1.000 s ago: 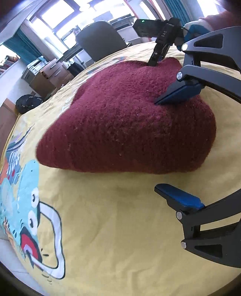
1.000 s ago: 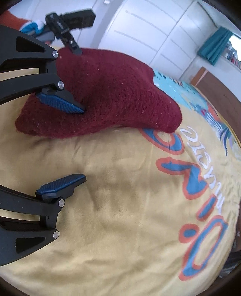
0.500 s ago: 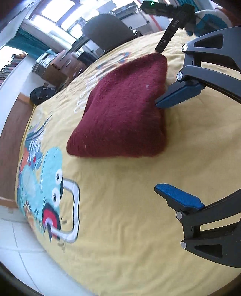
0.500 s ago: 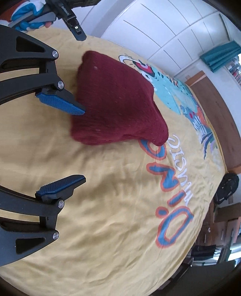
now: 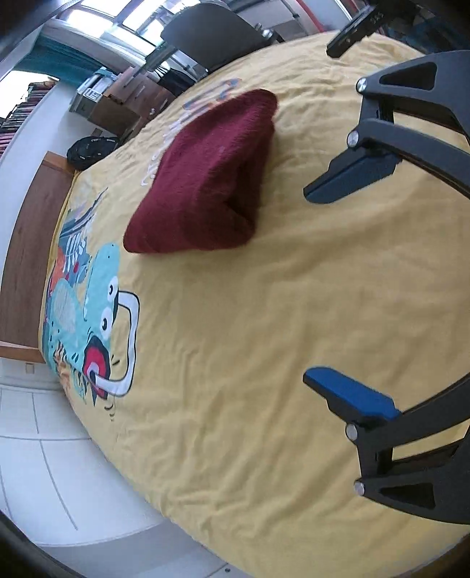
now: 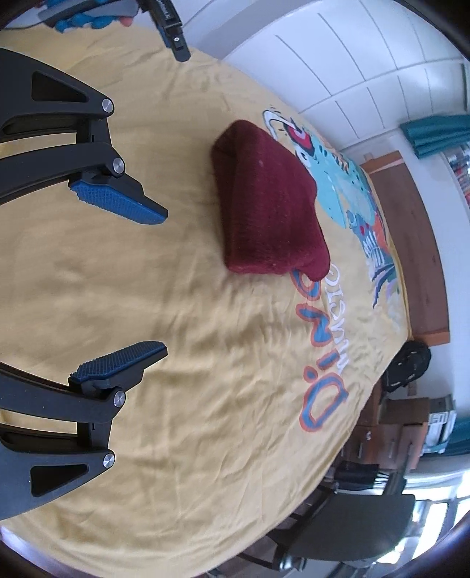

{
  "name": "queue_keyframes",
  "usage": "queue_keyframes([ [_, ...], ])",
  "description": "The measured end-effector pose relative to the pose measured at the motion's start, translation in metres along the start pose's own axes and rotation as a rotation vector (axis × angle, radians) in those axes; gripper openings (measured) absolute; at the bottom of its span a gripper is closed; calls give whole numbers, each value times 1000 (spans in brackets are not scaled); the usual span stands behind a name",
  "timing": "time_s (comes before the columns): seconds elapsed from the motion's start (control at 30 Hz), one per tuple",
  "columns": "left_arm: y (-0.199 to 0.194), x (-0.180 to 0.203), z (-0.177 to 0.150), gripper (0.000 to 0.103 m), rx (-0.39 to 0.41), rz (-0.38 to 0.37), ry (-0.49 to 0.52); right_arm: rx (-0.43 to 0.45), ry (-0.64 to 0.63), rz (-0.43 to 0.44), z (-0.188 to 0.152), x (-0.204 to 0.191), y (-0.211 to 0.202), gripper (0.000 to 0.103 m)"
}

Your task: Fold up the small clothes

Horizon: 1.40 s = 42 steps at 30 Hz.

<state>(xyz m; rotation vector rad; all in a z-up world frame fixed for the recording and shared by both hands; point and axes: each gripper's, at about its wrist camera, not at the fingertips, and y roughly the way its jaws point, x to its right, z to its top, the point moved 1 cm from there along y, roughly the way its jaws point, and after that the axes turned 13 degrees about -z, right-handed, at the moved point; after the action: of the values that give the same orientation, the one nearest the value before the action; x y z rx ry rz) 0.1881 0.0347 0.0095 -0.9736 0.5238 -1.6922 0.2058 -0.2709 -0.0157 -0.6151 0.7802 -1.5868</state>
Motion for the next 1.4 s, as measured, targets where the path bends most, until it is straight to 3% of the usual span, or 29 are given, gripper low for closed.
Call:
queue_keyframes([
  [0.3, -15, 1, -45, 101, -8, 42, -17, 26, -31, -53, -35, 9, -30, 69],
  [0.57, -29, 1, -69, 102, -12, 58, -20, 44, -39, -77, -49, 13, -47, 70],
  [0.7, -35, 0, -77, 102, -4, 36, -18, 58, -57, -84, -52, 9, -56, 76],
  [0.9, -45, 1, -83, 101, 10, 8, -2, 82, -72, -96, -50, 3, -68, 78],
  [1.13, -55, 10, -86, 101, 51, 25, 44, 108, -68, -113, -52, 0, -79, 83],
  [1.4, -57, 19, -92, 101, 77, 60, 101, 138, -76, -136, -54, -4, -89, 103],
])
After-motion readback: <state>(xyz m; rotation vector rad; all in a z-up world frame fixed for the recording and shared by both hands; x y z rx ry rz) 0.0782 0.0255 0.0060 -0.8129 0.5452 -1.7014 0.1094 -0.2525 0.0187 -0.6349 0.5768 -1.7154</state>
